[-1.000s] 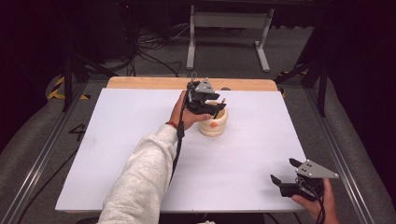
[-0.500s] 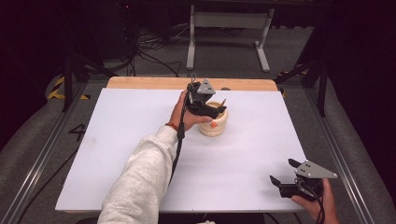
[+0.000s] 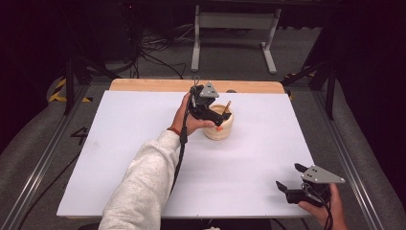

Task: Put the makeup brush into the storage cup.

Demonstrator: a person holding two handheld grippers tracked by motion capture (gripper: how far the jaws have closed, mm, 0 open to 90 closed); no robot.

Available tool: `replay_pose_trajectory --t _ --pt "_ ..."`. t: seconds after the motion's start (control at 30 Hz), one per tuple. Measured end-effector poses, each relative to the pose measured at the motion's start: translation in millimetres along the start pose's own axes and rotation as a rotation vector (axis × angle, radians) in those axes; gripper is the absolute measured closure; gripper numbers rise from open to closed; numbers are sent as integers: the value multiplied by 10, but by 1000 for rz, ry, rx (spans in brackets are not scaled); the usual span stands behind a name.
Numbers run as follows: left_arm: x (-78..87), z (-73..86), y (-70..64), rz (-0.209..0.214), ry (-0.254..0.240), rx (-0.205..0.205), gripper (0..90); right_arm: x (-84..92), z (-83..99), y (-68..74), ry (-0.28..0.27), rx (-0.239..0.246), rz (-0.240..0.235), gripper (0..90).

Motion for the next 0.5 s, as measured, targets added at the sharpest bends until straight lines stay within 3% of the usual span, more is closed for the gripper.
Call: replay_pose_trajectory --t 0.23,0.5 --pt "18 20 -1 -14 1 -15 31 -6 0 -1 3 5 4 91" --pt "44 17 -29 -30 18 -61 36 -5 1 0 5 5 3 91"
Point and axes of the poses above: each handheld gripper's, and its own axes: x roughly backward along the jaws, z roughly out of its underside, y roughly to its left, the point moved 4 cm from there along -x, roughly forward along the jaws, and after that the axes turned 10 degrees about y, right-handed, at the moved point
